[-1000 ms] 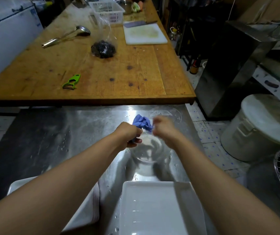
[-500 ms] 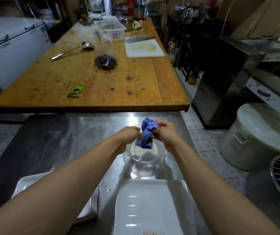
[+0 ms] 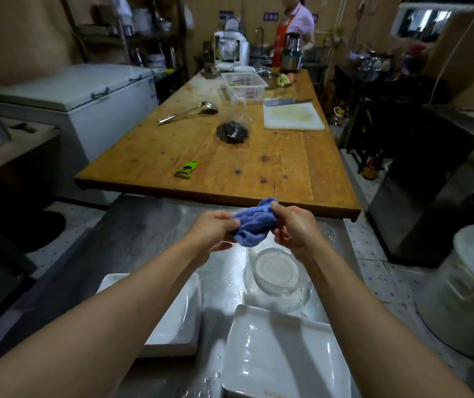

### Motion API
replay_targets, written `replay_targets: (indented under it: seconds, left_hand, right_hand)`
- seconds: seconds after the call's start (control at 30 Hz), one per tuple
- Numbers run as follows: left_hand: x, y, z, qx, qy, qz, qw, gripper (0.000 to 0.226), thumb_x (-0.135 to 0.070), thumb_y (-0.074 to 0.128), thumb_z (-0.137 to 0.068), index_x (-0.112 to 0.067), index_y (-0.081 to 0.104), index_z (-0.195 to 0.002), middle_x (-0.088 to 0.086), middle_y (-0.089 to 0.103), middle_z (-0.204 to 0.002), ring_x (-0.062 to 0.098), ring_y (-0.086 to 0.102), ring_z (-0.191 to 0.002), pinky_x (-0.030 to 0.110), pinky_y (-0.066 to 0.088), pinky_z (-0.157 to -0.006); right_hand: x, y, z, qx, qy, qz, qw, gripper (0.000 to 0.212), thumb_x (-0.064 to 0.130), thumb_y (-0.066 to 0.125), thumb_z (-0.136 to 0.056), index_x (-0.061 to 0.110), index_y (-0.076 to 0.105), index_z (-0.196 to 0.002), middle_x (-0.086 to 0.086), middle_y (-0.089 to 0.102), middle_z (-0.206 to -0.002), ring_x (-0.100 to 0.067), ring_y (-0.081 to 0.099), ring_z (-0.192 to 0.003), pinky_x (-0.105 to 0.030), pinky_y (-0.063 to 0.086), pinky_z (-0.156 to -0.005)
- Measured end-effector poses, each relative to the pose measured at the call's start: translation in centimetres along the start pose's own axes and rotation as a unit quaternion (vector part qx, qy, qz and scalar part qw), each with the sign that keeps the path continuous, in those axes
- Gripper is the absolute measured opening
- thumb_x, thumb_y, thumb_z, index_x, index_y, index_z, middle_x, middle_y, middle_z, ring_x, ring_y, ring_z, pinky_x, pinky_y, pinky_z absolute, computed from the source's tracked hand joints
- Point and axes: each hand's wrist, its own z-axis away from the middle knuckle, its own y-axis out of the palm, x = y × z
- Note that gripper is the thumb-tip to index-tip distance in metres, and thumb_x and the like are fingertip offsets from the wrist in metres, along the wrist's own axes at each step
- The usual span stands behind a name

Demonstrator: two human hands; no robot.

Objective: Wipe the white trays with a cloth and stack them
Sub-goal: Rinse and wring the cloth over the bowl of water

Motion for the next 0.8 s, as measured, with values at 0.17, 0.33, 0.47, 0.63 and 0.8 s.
replay_targets:
  seconds: [0.17,0.33,0.47,0.63,0.8]
  left_hand:
    - [0.1,-4.1,1.8,-0.065,-0.022,0.105,0.992,0.02,-0.025,0.045,-0.096,-0.022,0.059,-0.083,-0.001,0.061,-0.084,0.013,0.055,-0.077,0.032,0.037,-0.069]
    - [0.7,-7.8,3.0,-0.052,-0.045,0.157,0.985,0.026,-0.03,0.041,-0.098,-0.018,0.063,-0.098,0.005,0.065,-0.09,0.018,0.058,-0.082,0.031,0.044,-0.07]
    - [1.4,-11.3,3.7,-0.057,-0.039,0.21,0.975,0.036,-0.037,0.037,-0.1,-0.015,0.065,-0.098,0.01,0.065,-0.094,0.018,0.059,-0.078,0.029,0.045,-0.064]
    - [1.5,-17.0,5.3,0.121,0.003,0.318,0.94,0.029,-0.022,0.051,-0.084,-0.008,0.073,-0.096,0.016,0.071,-0.092,0.022,0.069,-0.081,0.03,0.056,-0.076]
    - [1.3,-22.6,6.4,0.172,0.021,0.363,0.916,0.024,-0.006,0.051,-0.072,-0.003,0.069,-0.087,0.016,0.07,-0.075,0.024,0.069,-0.063,0.029,0.057,-0.059]
  right_hand:
    - [0.3,2.8,2.3,0.086,-0.009,0.151,0.985,0.033,0.049,0.056,-0.088,0.016,0.059,-0.092,0.001,0.059,-0.084,-0.015,0.053,-0.079,-0.03,0.042,-0.068]
    - [0.2,7.0,4.2,0.162,-0.048,0.154,0.974,0.058,0.037,0.07,-0.079,0.017,0.045,-0.128,-0.003,0.056,-0.117,-0.014,0.054,-0.105,-0.03,0.04,-0.081]
    - [-0.8,11.1,5.2,0.104,-0.083,0.127,0.983,0.057,0.022,0.076,-0.076,0.016,0.045,-0.124,-0.004,0.052,-0.114,-0.012,0.055,-0.096,-0.022,0.039,-0.068]
    - [-2.0,16.9,7.6,0.216,-0.098,0.121,0.964,0.054,-0.006,0.064,-0.057,0.02,0.062,-0.105,0.0,0.066,-0.093,-0.006,0.06,-0.079,-0.018,0.048,-0.067]
    - [-3.4,22.0,9.7,0.293,-0.027,0.077,0.953,0.041,-0.005,0.063,-0.068,0.002,0.062,-0.108,-0.015,0.065,-0.102,-0.027,0.061,-0.096,-0.036,0.046,-0.085]
